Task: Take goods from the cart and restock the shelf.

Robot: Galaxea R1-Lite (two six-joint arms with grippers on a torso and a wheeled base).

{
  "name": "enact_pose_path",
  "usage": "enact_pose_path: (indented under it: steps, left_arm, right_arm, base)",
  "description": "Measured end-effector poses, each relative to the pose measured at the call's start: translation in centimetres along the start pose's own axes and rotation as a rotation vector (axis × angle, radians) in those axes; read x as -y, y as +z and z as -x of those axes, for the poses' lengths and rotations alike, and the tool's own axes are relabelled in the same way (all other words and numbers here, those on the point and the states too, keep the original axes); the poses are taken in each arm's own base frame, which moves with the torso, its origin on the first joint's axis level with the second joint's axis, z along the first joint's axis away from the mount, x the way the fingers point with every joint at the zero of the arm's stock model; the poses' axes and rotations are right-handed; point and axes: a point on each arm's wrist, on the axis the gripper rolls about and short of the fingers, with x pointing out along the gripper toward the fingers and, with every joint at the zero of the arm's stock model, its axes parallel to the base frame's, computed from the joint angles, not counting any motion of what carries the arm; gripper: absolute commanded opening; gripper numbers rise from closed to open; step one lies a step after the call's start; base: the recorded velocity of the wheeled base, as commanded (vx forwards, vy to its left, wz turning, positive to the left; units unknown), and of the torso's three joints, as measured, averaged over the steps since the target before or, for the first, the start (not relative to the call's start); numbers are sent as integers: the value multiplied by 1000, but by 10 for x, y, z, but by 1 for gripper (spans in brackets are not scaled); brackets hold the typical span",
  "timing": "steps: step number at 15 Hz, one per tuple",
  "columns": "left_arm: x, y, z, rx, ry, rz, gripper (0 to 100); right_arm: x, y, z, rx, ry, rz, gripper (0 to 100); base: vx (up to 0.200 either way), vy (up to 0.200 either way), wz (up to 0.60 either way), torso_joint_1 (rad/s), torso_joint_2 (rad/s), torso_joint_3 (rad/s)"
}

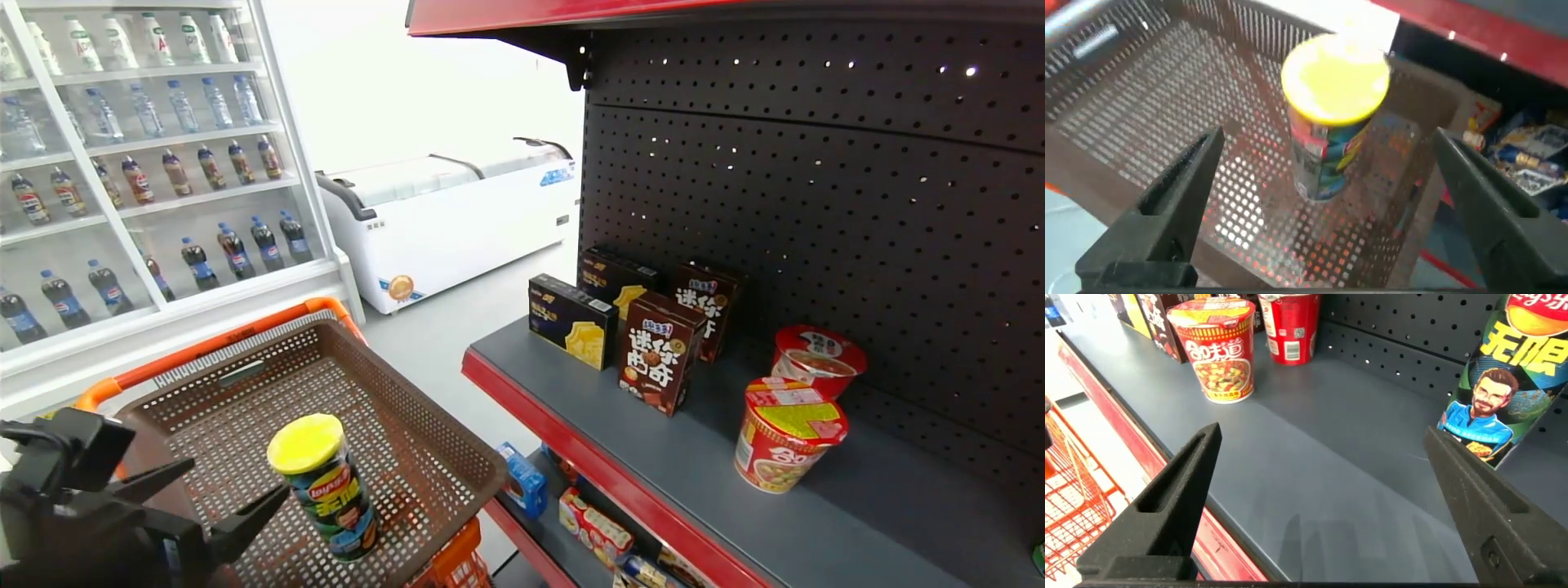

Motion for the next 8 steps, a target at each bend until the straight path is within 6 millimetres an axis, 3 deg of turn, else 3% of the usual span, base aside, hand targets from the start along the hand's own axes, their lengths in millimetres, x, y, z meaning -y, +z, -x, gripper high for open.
enact_pose_path:
  steps: [3, 8]
  left_arm:
    - [-2, -20, -22, -109, -8, 20, 100]
    - [-6, -35, -63, -224, -41, 37, 100]
  right_arm:
    - [0, 0, 0, 0, 0, 0, 100]
    - [0, 0, 0, 0, 0, 0, 100]
  base:
    - [0, 0, 0, 0, 0, 0]
    - [0, 0, 0, 0, 0, 0]
